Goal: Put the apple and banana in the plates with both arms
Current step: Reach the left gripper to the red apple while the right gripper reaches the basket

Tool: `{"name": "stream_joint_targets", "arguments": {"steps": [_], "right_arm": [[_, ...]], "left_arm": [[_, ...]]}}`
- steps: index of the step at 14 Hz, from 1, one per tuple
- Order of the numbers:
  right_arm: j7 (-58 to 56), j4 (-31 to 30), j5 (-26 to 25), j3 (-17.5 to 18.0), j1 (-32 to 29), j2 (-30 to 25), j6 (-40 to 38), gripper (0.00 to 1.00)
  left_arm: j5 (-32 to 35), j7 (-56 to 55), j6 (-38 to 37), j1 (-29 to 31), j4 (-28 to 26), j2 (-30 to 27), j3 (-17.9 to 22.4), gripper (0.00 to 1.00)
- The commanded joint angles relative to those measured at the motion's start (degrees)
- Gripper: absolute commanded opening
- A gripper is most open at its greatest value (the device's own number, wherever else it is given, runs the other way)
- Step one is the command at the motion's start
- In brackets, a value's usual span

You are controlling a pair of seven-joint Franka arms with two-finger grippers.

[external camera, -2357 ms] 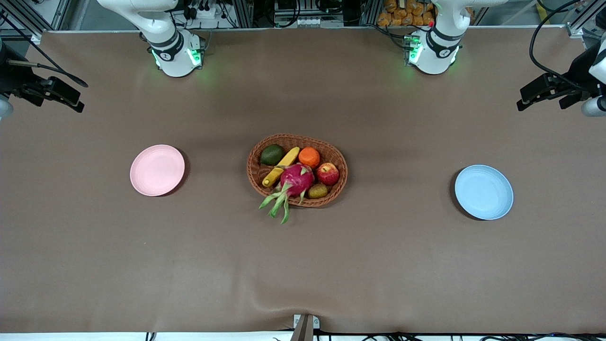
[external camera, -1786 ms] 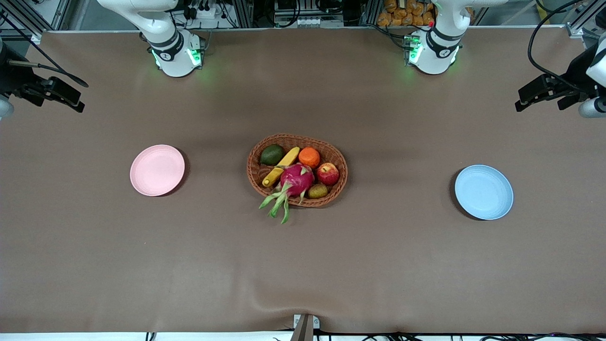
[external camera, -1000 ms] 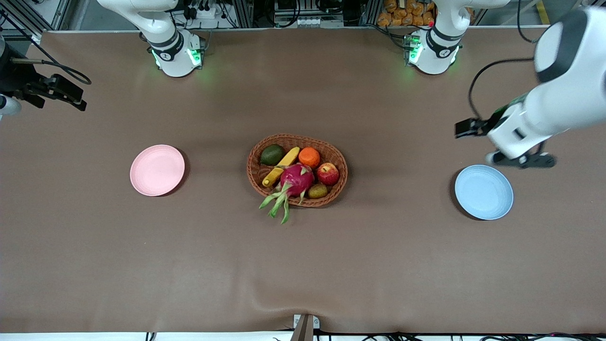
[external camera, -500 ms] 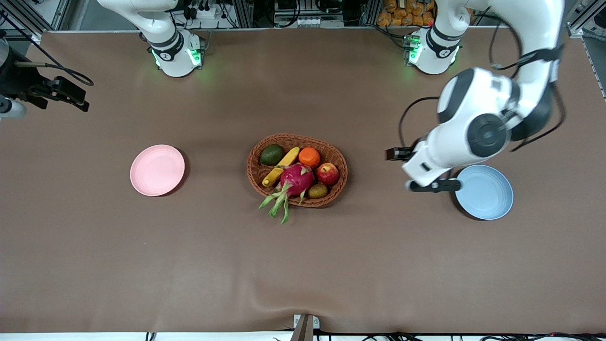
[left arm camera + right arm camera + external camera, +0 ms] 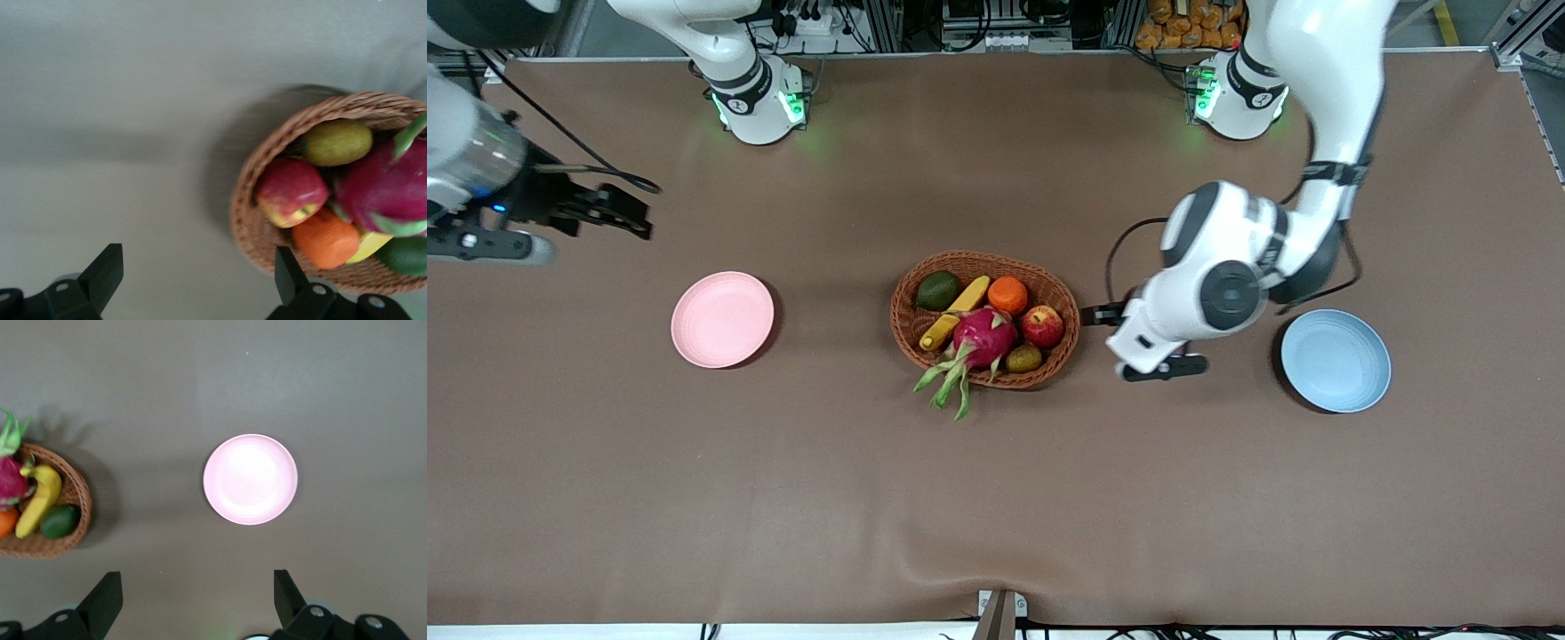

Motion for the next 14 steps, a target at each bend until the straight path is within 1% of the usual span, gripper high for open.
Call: {"name": "stream_joint_targets", "arguments": {"steps": [1, 3, 5, 7, 9, 14], "right_arm": [[9.12, 0.2, 0.09, -0.22, 4.17, 3.01, 3.3, 1.0], [11.69, 0.2, 0.18, -0.22, 5.23, 6.09, 5.93, 1.0], [14.67, 0.29, 0.18, -0.22, 6.11, 8.2, 7.69, 1.0], [16.61, 0.38, 0.7, -0.22, 6.29, 9.44, 8.58, 1.0], [17.23, 0.38, 0.8, -0.22, 6.47, 10.14, 8.85, 1.0], [17.5, 0.29, 0.8, -0.22, 7.0, 11.64, 8.85, 1.0]], "left_arm": [[-0.12, -5.54, 2.4, -4.84, 5.32, 5.83, 1.01, 1.0], [0.06, -6.52, 5.56, -6.6, 5.68, 7.77, 1.1, 1.0], [0.15, -6.52, 7.07, -6.96, 5.68, 8.74, 1.27, 1.0], [1.63, -6.79, 8.65, -8.01, 5.68, 9.44, 1.27, 1.0], [1.73, -7.23, 11.54, -8.19, 5.68, 10.93, 1.18, 1.0], [1.73, -7.4, 11.73, -8.98, 5.77, 11.99, 1.18, 0.99]]}}
